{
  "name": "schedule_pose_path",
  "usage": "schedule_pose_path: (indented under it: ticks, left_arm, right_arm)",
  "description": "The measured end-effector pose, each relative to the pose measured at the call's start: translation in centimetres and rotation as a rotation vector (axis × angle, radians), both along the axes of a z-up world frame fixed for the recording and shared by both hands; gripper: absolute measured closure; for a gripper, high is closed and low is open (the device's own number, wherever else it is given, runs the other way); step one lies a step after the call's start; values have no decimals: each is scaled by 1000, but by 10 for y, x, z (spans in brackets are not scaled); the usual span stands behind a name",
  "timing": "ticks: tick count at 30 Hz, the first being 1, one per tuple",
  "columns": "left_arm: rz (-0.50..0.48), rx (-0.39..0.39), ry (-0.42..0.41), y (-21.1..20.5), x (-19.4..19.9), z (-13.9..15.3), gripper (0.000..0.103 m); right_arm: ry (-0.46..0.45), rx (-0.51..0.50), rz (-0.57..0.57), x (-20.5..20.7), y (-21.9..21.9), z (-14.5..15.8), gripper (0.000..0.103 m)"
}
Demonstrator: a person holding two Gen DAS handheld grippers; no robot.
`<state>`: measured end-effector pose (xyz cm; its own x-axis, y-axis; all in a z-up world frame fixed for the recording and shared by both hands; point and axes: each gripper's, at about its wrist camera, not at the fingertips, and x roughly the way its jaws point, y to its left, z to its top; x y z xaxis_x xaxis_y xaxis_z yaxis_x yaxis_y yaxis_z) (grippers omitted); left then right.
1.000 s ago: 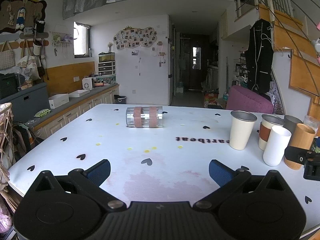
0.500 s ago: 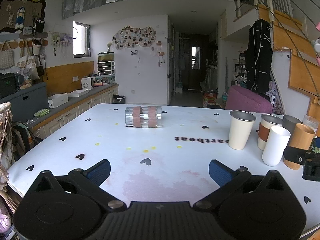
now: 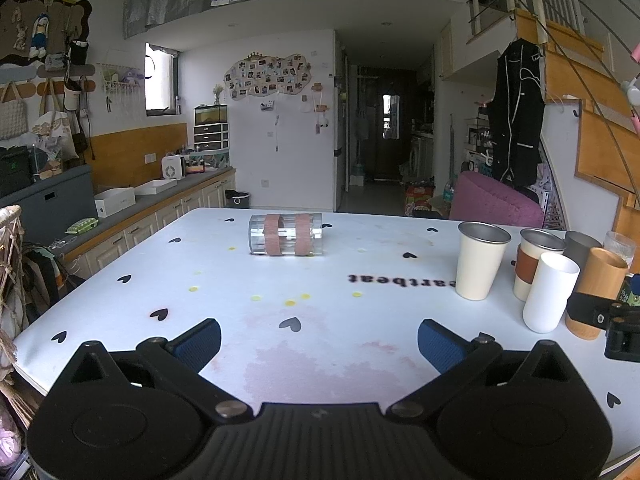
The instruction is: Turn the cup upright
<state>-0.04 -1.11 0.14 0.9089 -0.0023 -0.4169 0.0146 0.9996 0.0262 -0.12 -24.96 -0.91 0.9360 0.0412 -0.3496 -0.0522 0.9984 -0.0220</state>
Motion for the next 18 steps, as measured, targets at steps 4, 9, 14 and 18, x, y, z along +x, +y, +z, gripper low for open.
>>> schedule_pose_path:
  ticks: [4, 9, 14, 18]
  left_arm:
    - [0, -1, -1, 1, 0, 0, 0]
    - [-1, -1, 0, -1, 0, 0, 0]
    - [-1, 0, 0, -7, -2, 0, 0]
    - [1, -3, 2, -11, -1, -1, 0]
  right_arm:
    - [1, 0, -1, 0, 0, 0, 0]
    - [0, 0, 0, 0, 0, 0, 0]
    - [0, 0, -1, 0, 0, 1, 0]
    - [0, -1, 0, 0, 0, 1, 0]
